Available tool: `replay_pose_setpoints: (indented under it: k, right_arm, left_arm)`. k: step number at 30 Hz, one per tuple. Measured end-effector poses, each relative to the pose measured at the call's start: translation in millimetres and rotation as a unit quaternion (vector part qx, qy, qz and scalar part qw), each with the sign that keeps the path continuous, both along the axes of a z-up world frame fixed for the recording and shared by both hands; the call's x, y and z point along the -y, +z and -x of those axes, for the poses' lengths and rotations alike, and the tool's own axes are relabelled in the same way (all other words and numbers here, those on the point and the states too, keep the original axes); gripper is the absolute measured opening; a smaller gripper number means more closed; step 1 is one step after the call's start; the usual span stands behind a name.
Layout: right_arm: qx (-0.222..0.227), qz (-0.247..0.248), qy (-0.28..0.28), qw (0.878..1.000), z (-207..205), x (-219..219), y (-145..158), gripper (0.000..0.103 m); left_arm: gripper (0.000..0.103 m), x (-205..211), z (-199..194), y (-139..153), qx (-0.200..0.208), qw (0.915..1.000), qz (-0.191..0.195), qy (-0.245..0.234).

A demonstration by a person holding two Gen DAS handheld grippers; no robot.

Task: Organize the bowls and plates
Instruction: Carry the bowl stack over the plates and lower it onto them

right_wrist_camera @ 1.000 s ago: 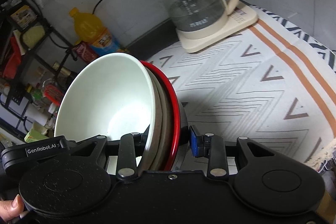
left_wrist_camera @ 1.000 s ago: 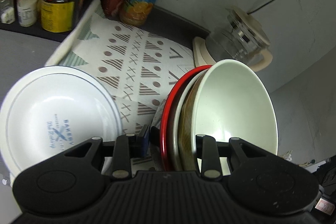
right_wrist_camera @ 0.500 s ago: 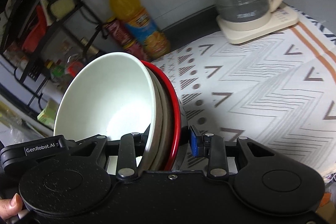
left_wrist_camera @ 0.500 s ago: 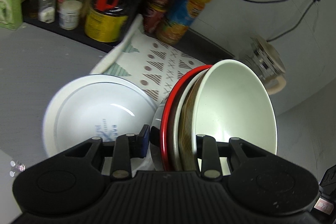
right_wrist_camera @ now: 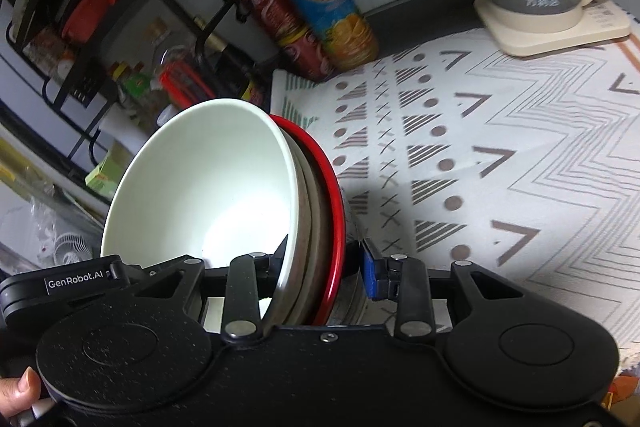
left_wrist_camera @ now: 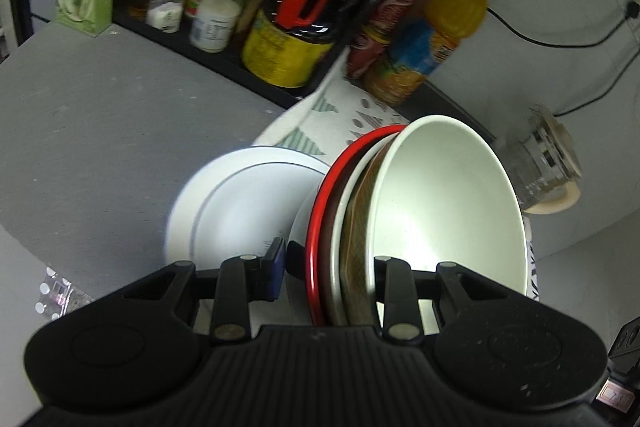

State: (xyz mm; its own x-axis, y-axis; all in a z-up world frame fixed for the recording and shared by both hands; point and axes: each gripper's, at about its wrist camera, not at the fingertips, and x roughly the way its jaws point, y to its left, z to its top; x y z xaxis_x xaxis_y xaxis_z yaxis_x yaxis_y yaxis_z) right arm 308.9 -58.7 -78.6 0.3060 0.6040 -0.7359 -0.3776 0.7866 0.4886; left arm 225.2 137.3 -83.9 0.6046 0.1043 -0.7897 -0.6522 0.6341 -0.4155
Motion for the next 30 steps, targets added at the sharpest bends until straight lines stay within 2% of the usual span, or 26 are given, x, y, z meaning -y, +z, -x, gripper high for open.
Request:
replay_pose_setpoints:
  k: [15, 30]
  right_arm:
    - [-0.028, 0.017, 0.035, 0.999, -7.4, -36.6, -31.8, 0.033]
    - [-0.041, 0.026, 0.048, 0.998, -13.2, -47.7, -38.4, 0.033]
  left_arm:
    - [0.029, -29.7, 5.0, -29.5, -0.029, 0.9989, 0.015, 0.033]
    - [0.029, -38.5, 3.3, -38.8, -0.045, 0.9978, 0.023, 0.044]
